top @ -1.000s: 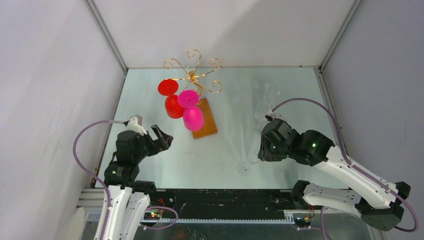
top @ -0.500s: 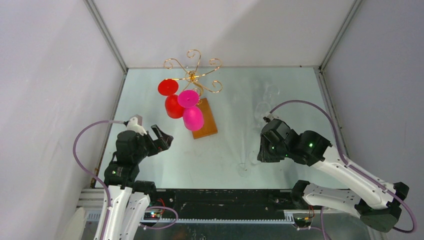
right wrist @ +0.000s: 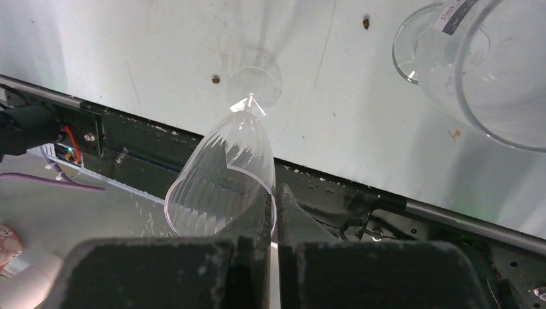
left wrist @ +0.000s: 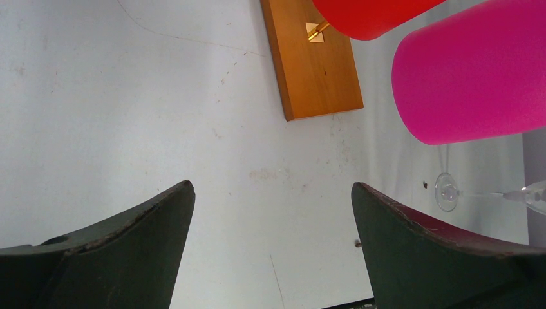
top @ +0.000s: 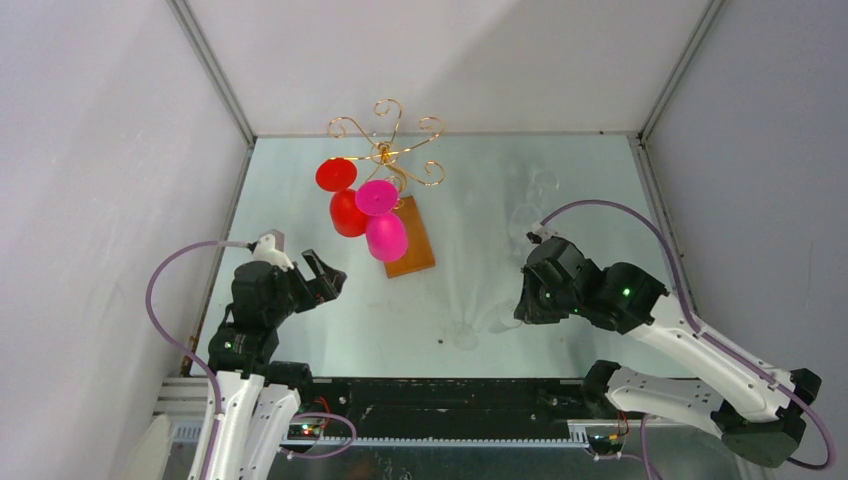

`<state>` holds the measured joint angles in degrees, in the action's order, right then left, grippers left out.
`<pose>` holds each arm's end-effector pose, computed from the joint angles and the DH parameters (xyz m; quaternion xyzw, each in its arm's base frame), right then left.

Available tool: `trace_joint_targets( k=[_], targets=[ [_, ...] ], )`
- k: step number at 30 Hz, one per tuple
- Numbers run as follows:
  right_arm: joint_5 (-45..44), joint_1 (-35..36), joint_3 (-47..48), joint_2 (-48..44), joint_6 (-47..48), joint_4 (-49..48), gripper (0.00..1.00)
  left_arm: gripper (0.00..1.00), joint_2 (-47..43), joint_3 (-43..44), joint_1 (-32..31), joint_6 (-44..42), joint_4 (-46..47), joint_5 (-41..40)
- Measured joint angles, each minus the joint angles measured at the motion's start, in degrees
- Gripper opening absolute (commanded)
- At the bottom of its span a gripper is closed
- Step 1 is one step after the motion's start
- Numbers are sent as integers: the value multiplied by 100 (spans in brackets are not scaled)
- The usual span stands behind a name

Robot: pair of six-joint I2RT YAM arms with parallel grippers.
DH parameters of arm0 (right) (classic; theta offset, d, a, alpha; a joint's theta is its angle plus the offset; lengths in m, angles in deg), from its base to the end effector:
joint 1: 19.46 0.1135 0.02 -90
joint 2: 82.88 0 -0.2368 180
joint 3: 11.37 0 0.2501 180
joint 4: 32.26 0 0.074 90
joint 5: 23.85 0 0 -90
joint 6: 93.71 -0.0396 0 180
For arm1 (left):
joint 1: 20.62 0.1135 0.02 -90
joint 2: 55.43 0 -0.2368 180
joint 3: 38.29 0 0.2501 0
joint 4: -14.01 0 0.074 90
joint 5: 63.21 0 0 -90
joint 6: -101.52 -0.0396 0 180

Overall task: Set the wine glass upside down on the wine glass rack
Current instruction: Pick up the wine glass at the center of the board, then turn the wine glass upside down at the wine rack.

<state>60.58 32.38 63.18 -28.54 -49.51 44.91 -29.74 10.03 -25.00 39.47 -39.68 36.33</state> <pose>0.1133 0.1380 0.2972 -0.0367 0.9570 0.1831 0.2221 0.1334 -0.0168 0.2541 -0.1372 0.8577 -0.2060 0.4507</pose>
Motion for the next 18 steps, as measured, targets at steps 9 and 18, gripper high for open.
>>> trace_joint_targets(
  k=[9, 18],
  targets=[
    [-105, -46, -2, -629, 24, -225, 0, 98, 0, 0, 0, 0, -2, -2],
    [-461, -70, -2, -1558, 39, -573, 0, 98, -33, 0, 0, 0, -22, 0]
  ],
)
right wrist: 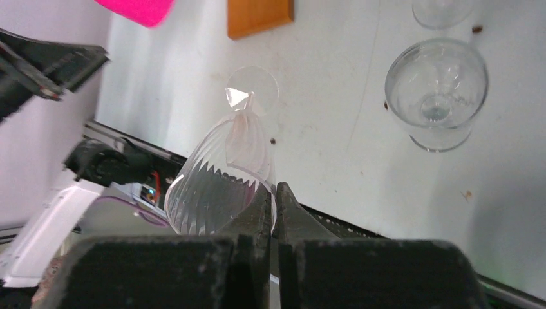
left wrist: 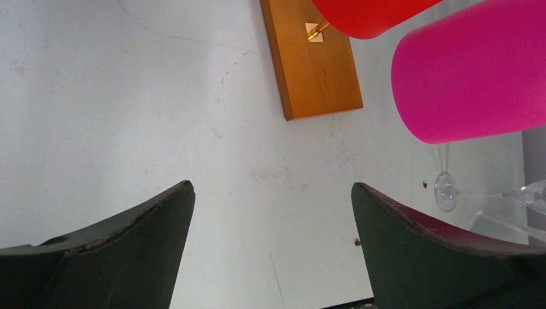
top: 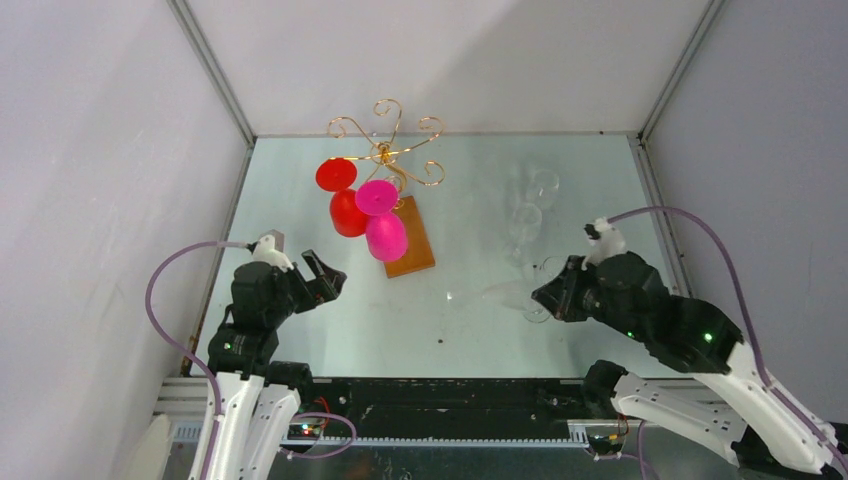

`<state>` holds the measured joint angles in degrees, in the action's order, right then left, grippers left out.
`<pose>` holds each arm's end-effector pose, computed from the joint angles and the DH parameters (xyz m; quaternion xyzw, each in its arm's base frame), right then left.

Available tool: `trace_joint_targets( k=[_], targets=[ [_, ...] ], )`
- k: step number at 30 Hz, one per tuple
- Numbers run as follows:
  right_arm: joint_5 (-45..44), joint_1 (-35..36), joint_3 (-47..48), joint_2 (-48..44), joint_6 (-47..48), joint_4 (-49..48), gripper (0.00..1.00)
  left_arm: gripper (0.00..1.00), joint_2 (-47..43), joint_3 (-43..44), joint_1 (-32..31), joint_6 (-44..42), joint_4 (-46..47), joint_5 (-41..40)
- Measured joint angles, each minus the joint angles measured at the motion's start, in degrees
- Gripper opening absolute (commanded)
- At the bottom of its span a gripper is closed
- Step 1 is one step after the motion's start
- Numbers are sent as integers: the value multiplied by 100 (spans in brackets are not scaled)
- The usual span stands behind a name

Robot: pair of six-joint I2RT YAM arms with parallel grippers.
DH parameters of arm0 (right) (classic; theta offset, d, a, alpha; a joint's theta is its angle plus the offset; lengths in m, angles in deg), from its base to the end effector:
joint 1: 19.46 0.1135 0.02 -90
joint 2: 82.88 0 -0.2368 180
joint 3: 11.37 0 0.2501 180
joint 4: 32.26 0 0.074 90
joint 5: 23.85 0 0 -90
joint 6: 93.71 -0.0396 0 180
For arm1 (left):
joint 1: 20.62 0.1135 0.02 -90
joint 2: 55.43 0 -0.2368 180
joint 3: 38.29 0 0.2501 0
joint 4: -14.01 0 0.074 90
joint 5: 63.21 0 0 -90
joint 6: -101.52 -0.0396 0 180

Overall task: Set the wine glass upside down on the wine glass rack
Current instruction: Turn the wine glass upside down at the wine rack.

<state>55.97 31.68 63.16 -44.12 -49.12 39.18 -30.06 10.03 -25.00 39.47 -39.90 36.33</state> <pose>0.0870 0.0969 0.3421 -0.0038 0.8871 0.2869 0.3616 0.1324 -0.0167 0.2543 -0.1370 0.8573 -0.2062 0.4515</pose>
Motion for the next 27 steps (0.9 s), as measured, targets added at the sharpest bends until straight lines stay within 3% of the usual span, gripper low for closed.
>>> trace_joint_targets(
  k=[11, 21, 27],
  targets=[
    [-293, 0, -378, -1204, 387, -1036, 0, 98, -133, 87, -2, 0, -87, -26],
    [-118, 0, -597, -1626, 1327, -2177, 0, 98, -46, 1290, 0, -151, -382, 35],
    [4, 0, -597, -1818, 2094, -3003, 0, 98, 50, 1770, 0, -85, -352, 555]
  ],
)
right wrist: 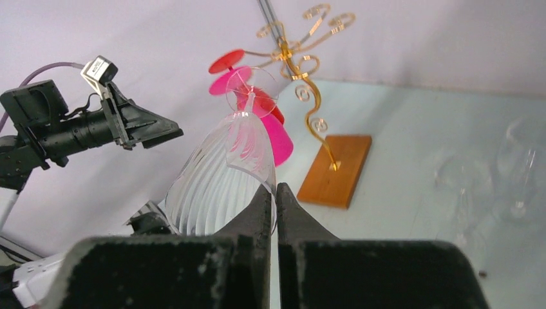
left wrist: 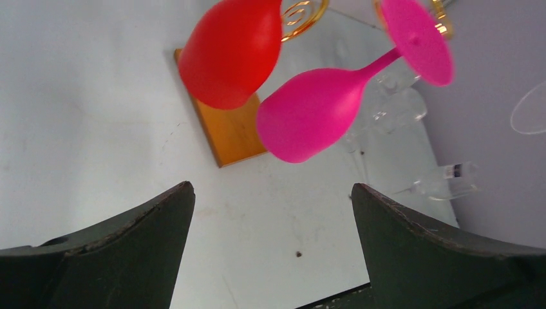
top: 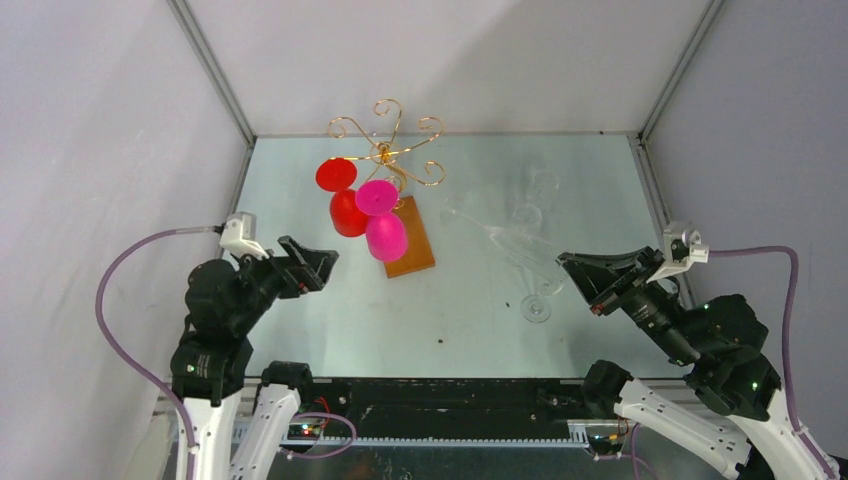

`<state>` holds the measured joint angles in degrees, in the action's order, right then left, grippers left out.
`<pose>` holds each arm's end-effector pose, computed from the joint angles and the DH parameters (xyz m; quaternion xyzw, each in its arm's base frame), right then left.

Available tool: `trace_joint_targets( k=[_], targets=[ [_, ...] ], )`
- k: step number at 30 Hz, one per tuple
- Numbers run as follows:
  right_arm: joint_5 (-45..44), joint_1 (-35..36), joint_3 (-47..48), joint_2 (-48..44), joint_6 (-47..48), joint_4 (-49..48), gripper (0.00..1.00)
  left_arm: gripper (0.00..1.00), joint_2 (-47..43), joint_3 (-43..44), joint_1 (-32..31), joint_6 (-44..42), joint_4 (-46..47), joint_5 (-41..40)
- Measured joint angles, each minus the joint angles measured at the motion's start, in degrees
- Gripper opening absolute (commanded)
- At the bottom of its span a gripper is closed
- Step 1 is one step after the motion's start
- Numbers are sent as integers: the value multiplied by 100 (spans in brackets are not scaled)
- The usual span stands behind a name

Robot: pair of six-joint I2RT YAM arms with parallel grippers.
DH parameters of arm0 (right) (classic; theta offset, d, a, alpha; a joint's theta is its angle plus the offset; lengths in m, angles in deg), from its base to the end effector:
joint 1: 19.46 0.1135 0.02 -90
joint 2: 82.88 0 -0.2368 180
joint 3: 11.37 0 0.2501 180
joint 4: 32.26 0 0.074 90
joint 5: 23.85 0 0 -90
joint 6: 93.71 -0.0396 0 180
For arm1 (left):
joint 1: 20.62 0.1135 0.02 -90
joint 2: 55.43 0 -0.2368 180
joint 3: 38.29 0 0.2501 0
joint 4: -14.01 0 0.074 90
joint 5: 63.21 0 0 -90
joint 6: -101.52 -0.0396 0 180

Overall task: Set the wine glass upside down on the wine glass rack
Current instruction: Turn the wine glass upside down at the wine rack.

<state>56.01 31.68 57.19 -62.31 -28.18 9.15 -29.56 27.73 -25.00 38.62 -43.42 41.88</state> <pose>0.0543 0.0563 0.3955 -0.0887 0.6601 0.4094 0.6236 0.1042 -0.0183 0.3447 -0.0809 0.7980 -0.2612 0.5370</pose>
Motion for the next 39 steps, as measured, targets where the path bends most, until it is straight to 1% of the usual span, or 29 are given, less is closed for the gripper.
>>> trace_joint_targets(
  k=[8, 14, 18, 21, 24, 27, 29, 32, 37, 39],
  targets=[
    [374, 0, 9, 192, 1427, -1043, 0, 98, -87, 894, 0, 247, 205, 323],
    [341, 0, 367, 1043, 2632, -1438, 0, 98, -20, 1537, 0, 551, 483, 791],
    [151, 44, 472, 1458, 3416, -1751, 0, 98, 68, 1657, 0, 914, 809, 1003],
    [-118, 225, 474, 1631, 4037, -2061, 0, 98, 162, 1637, 0, 1281, 1080, 1207],
    [-494, 632, 479, 1773, 4741, -2452, 0, 98, 273, 1541, 0, 1685, 1403, 1414],
    [-1123, 1423, 496, 1998, 5724, -3005, 0, 98, 385, 1360, -2, 2133, 1810, 1626],
    [-1552, 1996, 507, 2221, 6537, -3477, 0, 100, 424, 1174, -11, 2500, 2142, 1731],
    [-2105, 2640, 518, 2625, 7768, -4236, 0, 98, 503, 997, -68, 2973, 2544, 1838],
    [-2662, 3333, 522, 3373, 9551, -5556, 0, 97, 704, 955, -361, 3488, 3062, 1880],
    [-2756, 3512, 522, 3637, 10037, -5921, 0, 96, 780, 955, -551, 3641, 3250, 1873]
  ],
)
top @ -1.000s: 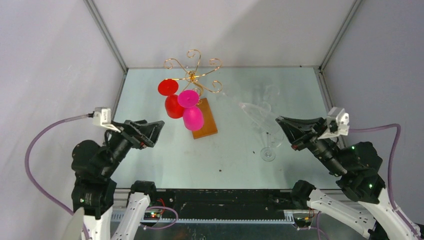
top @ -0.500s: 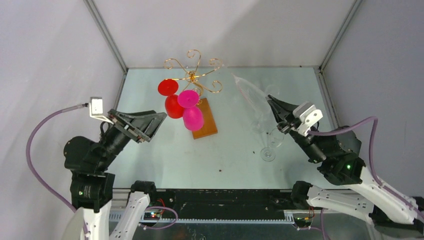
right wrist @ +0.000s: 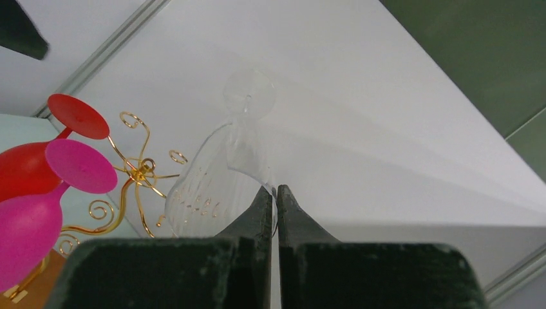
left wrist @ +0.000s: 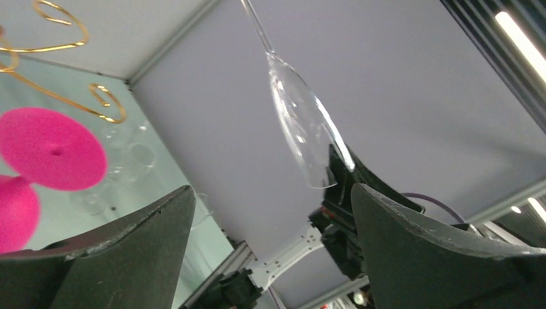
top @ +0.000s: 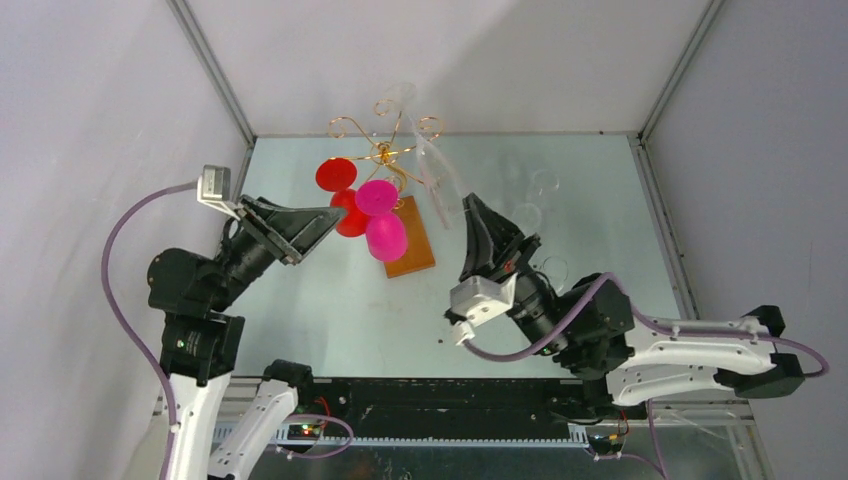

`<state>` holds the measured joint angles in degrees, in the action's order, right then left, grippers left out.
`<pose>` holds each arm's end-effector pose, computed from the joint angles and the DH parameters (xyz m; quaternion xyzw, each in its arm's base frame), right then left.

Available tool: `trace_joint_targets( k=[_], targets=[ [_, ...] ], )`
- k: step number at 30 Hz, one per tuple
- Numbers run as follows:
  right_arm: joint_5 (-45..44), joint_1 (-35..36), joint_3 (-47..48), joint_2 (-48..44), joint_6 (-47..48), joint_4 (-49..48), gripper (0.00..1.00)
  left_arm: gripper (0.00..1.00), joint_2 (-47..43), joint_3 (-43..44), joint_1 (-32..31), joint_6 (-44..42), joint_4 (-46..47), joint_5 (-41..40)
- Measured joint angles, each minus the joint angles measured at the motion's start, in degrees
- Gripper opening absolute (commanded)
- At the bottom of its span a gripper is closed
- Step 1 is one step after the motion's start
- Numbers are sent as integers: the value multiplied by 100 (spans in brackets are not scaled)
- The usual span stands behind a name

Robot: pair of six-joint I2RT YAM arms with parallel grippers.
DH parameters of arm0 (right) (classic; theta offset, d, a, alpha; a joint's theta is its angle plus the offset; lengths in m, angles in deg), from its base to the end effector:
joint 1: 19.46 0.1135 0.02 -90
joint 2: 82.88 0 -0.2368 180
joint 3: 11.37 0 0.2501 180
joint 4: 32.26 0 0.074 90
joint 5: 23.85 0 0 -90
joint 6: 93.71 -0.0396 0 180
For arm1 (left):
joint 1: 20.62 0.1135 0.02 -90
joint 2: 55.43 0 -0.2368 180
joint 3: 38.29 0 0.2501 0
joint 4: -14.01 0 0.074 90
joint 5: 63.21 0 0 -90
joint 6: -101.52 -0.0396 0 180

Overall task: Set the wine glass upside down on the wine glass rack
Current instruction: Turn the wine glass upside down at the wine rack.

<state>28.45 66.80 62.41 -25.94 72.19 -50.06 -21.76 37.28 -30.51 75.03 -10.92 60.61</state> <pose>0.0383 0.2148 0.4443 -0.3899 0.3508 -0.0738 0.8482 0.1059 -0.0408 0.4430 -0.0481 0.6135 -0.5983 0.5131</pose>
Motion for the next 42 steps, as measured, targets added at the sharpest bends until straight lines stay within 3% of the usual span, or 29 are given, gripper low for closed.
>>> trace_joint_targets(
  k=[9, 28, 33, 42],
  targets=[
    [-166, 490, 24, 566, 968, -1213, 0, 91, 339, 0, -739, 407, 627, -70],
    [-374, 1375, 42, 1414, 1311, -2684, 0, 76, 887, -13, -1351, 1152, 1950, -487],
    [-514, 1585, 42, 1604, 1327, -2929, 0, 64, 903, -111, -1399, 1292, 2199, -640],
    [-717, 1812, 44, 1810, 1342, -3165, 0, 29, 903, -201, -1410, 1438, 2361, -835]
  ],
)
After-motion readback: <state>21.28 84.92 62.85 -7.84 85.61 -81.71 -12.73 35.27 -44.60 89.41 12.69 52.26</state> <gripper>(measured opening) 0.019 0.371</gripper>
